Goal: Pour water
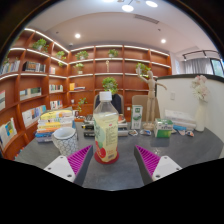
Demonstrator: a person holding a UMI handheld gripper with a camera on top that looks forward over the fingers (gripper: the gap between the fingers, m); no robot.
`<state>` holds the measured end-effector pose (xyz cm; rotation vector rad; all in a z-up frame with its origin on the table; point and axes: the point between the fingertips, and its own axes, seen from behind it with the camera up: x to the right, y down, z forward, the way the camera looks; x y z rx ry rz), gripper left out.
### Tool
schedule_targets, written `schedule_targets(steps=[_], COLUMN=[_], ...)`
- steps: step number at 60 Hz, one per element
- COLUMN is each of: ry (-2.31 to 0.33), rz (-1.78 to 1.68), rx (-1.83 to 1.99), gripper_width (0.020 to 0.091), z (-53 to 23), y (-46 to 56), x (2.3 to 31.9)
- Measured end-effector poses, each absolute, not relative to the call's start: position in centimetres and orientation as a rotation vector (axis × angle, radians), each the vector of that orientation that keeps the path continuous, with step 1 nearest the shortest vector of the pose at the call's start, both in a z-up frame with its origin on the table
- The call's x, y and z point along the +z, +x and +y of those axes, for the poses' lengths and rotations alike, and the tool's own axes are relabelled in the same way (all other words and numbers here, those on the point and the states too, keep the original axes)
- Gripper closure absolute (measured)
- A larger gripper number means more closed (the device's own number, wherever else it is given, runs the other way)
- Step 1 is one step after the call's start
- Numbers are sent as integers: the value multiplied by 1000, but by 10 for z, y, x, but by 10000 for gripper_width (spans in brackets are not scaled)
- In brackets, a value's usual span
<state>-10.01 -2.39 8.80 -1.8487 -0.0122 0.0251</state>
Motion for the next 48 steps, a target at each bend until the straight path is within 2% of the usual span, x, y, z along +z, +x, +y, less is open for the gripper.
schedule_targets(steps=[8, 18, 32, 48], ry=[-1885, -1855, -1810, -1809], rz=[61, 84, 106, 125], rx=[22, -81, -82, -69], gripper_width=[265, 263, 250, 248], z=[-72, -106, -133, -145], y=[-91, -71, -63, -57], x=[81, 93, 112, 112])
